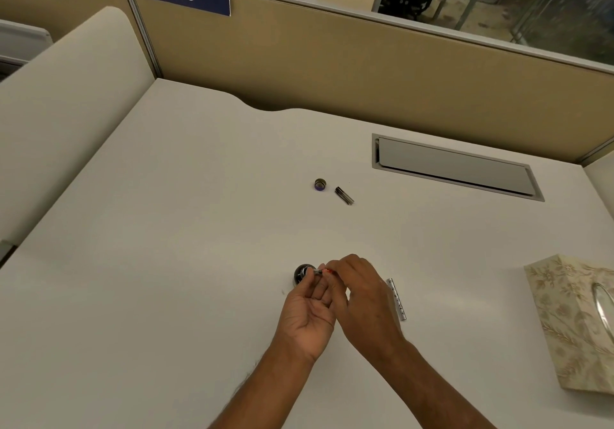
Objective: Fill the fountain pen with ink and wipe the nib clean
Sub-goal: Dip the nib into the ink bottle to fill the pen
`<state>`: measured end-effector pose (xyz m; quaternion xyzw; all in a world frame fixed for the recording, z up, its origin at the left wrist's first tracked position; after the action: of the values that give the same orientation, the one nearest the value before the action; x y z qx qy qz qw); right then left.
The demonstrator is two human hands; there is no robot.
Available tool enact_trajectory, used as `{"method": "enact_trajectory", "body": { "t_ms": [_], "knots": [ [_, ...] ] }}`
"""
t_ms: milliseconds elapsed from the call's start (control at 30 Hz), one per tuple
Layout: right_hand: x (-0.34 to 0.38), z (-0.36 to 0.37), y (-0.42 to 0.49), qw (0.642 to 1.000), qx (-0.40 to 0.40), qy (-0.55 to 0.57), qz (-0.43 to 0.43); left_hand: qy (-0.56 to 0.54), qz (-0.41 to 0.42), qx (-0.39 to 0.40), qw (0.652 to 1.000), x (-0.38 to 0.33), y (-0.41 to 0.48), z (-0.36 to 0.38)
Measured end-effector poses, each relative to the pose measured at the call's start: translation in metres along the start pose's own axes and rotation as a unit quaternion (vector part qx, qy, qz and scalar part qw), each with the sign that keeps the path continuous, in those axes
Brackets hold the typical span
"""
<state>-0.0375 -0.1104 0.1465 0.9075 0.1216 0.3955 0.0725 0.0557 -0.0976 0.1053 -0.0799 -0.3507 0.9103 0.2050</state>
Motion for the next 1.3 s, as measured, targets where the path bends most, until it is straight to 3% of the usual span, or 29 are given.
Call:
{"method": "enact_trajectory", "body": {
  "t_ms": [1300],
  "knots": [
    [-0.005, 0.004, 0.004, 0.999, -0.02, -0.033, -0.019, -0.005, 0.013, -0.022, 1.0, 0.002, 0.013, -0.004]
  ]
}}
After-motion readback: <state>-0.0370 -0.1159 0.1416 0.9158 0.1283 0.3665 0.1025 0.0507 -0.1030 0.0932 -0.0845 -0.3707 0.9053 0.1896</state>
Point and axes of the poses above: each hand's wrist, its own y-axis towards the middle knuckle, its own z-axis out of the palm, x = y × z, the point moved 3 cm from there along y, towards the middle knuckle, and after that the axes turned 11 degrees about y, right-handed, at the moved point
